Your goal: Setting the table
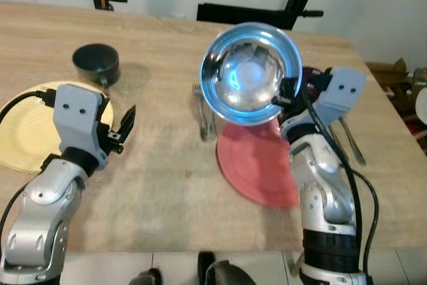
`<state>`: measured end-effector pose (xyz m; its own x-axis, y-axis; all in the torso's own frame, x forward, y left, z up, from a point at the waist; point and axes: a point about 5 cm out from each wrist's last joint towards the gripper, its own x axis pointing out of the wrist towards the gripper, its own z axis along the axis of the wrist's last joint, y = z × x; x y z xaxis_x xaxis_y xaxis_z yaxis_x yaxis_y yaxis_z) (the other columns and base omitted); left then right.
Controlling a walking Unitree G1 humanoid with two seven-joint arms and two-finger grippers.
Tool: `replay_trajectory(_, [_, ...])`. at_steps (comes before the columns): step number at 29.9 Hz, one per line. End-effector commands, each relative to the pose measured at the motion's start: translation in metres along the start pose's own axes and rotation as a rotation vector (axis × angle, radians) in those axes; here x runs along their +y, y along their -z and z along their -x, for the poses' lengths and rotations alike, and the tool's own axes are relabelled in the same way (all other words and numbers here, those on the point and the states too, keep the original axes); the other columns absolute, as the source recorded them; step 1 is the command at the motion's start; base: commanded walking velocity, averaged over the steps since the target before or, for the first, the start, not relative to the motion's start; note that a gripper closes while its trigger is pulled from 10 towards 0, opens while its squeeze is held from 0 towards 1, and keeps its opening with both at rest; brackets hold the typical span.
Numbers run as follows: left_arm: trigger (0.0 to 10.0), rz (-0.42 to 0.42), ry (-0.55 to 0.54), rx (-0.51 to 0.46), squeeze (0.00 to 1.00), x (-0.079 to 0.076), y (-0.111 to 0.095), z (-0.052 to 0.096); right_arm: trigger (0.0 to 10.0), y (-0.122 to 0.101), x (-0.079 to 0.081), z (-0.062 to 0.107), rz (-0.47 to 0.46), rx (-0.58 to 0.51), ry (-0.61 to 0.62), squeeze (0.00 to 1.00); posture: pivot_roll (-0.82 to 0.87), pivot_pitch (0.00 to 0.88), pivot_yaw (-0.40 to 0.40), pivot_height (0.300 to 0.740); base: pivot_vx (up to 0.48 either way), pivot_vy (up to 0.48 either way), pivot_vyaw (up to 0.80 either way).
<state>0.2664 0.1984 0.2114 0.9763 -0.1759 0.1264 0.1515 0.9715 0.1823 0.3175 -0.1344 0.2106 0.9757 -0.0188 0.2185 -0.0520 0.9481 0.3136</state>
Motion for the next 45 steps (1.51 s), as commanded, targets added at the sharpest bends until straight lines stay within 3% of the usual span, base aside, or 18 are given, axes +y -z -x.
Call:
replay_trajectory(1, [10.0, 0.000, 0.001, 0.013, 0.00, -0.0002, 0.0048, 0.0003, 10.0, -0.0032, -0.0032, 0.0006, 0.001, -0.022, 0.011, 0.00, -0.02, 0.059, -0.051, 0.740, -0.454, 0.000, 0.00])
replay_trajectory(25, [10.0, -0.007, 0.011, -0.005, 0.00, 0.0004, 0.0015, -0.0053, 10.0, -0.0011, -0.0033, 0.0009, 0.004, -0.020, 0.014, 0.00, -0.02, 0.054, -0.045, 0.740, -0.440, 0.000, 0.00])
replay_trajectory(32, [10.0, 0.009, 0.020, 0.007, 0.00, -0.0017, 0.0023, -0.0069, 10.0, -0.0006, -0.0030, 0.0013, 0.001, -0.016, 0.012, 0.00, -0.03, 0.055, -0.044, 0.740, 0.000, 0.000, 0.00])
replay_trajectory(45, [10.0, 0.021, 0.014, 0.012, 0.00, -0.0032, 0.0021, -0.0082, 10.0, -0.0004, -0.0041, 0.0025, -0.005, -0.006, 0.013, 0.00, -0.03, 0.061, -0.045, 0.740, 0.000, 0.000, -0.80])
